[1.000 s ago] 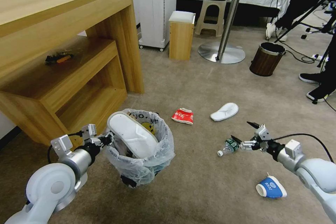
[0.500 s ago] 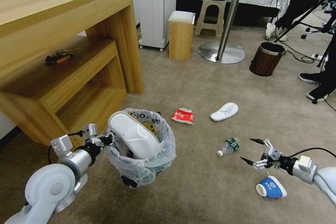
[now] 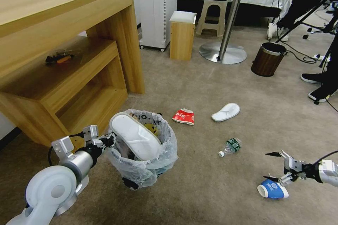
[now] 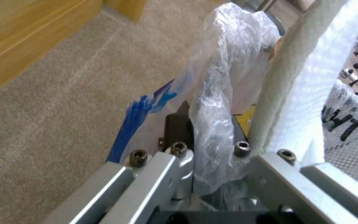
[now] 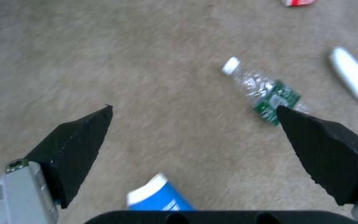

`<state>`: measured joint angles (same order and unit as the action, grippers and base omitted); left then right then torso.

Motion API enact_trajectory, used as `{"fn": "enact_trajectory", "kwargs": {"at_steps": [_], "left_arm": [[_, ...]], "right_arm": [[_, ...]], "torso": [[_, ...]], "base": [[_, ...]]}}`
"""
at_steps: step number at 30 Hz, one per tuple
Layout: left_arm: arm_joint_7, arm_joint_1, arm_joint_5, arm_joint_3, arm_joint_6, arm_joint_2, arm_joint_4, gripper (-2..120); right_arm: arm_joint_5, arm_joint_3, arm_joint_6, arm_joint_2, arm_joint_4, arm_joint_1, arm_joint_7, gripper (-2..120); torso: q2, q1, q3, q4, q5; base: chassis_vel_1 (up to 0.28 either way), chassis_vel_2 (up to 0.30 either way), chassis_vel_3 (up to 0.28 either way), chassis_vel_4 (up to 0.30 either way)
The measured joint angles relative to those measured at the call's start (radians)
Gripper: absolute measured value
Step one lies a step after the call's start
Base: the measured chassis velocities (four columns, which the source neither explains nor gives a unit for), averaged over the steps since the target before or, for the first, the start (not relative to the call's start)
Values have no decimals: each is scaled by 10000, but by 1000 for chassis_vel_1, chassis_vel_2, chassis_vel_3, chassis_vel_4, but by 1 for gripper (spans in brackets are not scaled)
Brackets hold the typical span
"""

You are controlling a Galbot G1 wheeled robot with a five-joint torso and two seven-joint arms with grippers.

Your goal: Pick up the trash bin and place the garbage on the floor into it.

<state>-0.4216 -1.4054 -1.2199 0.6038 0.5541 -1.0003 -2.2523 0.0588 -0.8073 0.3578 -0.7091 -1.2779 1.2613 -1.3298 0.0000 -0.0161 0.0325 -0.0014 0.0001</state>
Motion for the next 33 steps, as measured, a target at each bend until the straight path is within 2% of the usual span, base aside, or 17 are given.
{"fn": "enact_trajectory", "kwargs": {"at_steps": [7, 21, 24, 33], "left_arm": [[-6, 107, 0, -82, -2, -12, 94, 3], [-2, 152, -10, -104, -50, -35, 229, 3], [1, 150, -25, -99, -52, -34, 178, 3], [4, 144, -27, -97, -53, -27, 192, 3]], "right_arm": [[-488, -183, 187, -92, 900, -656, -1450, 100], [-2305, 542, 454, -752, 1459, -1458, -1495, 100], [-3058, 800, 518, -970, 1710, -1730, -1259, 100], [-3578, 1032, 653, -1142, 2063, -1886, -773, 100]], "torso": [[0, 0, 0, 0, 0], [0, 0, 0, 1, -1], [0, -1, 0, 1, -1], [0, 0, 0, 1, -1]], "base": [[0, 0, 0, 0], [0, 0, 0, 0], [0, 0, 0, 0], [0, 0, 0, 0]]}}
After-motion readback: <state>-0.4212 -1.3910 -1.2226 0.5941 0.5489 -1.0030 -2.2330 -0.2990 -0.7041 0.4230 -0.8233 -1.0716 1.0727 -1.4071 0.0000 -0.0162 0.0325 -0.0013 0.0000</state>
